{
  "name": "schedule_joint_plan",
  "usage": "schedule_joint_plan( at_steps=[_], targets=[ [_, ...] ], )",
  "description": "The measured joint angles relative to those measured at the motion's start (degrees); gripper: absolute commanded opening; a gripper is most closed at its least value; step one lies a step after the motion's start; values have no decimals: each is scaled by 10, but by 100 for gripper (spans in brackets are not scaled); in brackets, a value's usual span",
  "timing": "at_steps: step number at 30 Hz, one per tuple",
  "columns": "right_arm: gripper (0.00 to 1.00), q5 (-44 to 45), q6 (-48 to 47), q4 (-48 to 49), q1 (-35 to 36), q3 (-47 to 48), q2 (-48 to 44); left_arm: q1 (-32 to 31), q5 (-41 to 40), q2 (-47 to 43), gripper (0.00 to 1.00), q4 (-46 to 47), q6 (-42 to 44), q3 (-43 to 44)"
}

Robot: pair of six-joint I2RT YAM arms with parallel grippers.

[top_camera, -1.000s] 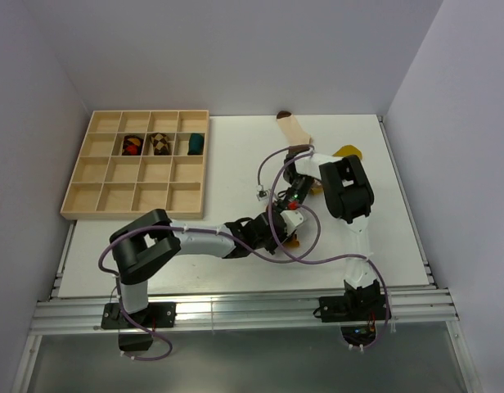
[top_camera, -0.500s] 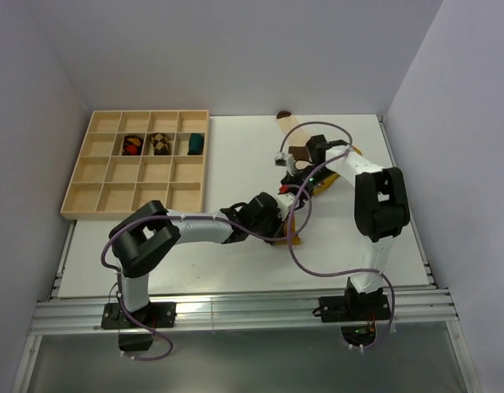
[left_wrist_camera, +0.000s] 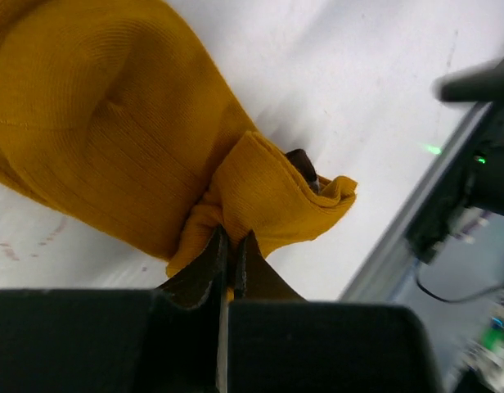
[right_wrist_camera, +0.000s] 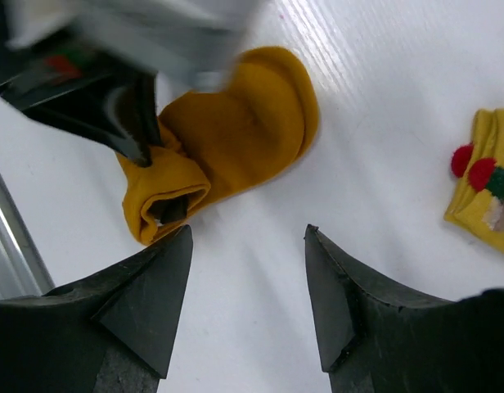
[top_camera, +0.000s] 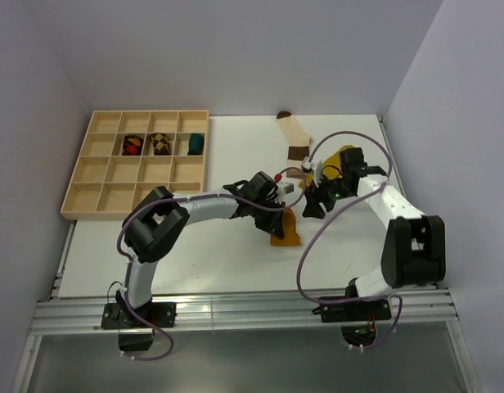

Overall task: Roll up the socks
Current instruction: Roll the sock at the center of the board.

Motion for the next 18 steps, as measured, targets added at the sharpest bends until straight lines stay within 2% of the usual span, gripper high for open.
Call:
schedule_joint_plan(
  at_steps=[8,13,18],
  targets=[
    [71,7,-116,37,58,-117,-145,37,120,62,0,-134,-30,82],
    [74,61,-138,103,153,-227,-231,60,161,99,0,-208,-40,129],
    [75,109,-144,144,226,-273,-280,65,177,122,0,-248,-44,160]
  ],
)
